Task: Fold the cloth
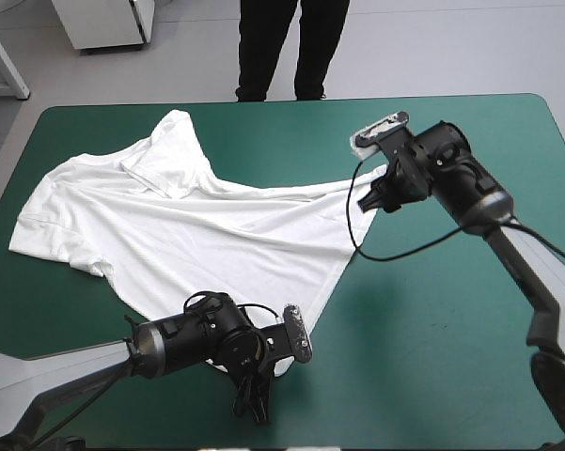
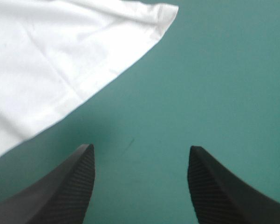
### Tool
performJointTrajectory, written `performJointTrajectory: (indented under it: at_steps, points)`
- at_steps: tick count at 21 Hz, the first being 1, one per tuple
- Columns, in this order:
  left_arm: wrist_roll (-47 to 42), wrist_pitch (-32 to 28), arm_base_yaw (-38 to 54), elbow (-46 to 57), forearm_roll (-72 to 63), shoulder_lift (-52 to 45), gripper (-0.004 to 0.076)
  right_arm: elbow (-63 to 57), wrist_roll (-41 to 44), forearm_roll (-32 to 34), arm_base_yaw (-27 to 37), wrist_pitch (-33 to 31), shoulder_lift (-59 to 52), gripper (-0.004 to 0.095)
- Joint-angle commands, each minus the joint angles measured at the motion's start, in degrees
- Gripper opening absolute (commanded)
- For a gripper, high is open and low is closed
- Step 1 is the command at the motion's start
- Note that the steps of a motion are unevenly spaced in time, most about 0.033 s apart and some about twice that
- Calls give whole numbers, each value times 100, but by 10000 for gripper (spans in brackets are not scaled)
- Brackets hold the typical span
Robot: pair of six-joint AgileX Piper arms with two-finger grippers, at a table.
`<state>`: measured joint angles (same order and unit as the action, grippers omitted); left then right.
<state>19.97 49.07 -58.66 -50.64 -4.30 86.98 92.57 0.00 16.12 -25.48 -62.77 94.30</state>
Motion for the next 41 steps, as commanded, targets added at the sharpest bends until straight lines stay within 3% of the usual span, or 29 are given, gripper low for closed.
performJointTrajectory:
  at_steps: [1, 6, 12, 19, 27, 29, 31, 35, 38, 41]
  points:
    - [-73, 209, -65, 48, -789, -147, -22, 885, -168, -250, 319, 202, 375, 554]
    - [-73, 209, -65, 48, -869, -218, -22, 1847, -683, -1151, 914, 377, 1551, 554]
    - [-73, 302, -65, 48, -904, -218, -22, 2604, -946, -1548, 1143, 450, 2662, 554]
    - [-73, 364, -65, 48, -1012, -218, -22, 2822, -962, -1669, 1434, 585, 2951, 554]
    - [-60, 351, -65, 48, -1002, -218, -22, 3142, -1248, -2529, 1413, 585, 3548, 554]
    - [-60, 375, -65, 48, -1002, -218, -22, 3145, -1258, -2544, 1313, 571, 3723, 505]
    - [-60, 375, -65, 48, -1012, -218, -22, 3145, -1307, -2598, 1242, 496, 3879, 365]
    - [-184, 354, -65, 48, -915, -218, -22, 3145, -1333, -2681, 1131, 239, 4087, -15]
    - [-616, 500, -57, 37, -508, -326, -22, 3145, -1333, -2654, 1131, 24, 3987, -7]
    - [-1432, 1056, -57, -358, 603, -997, -22, 3145, -1301, -2671, 1190, -309, 3456, -7]
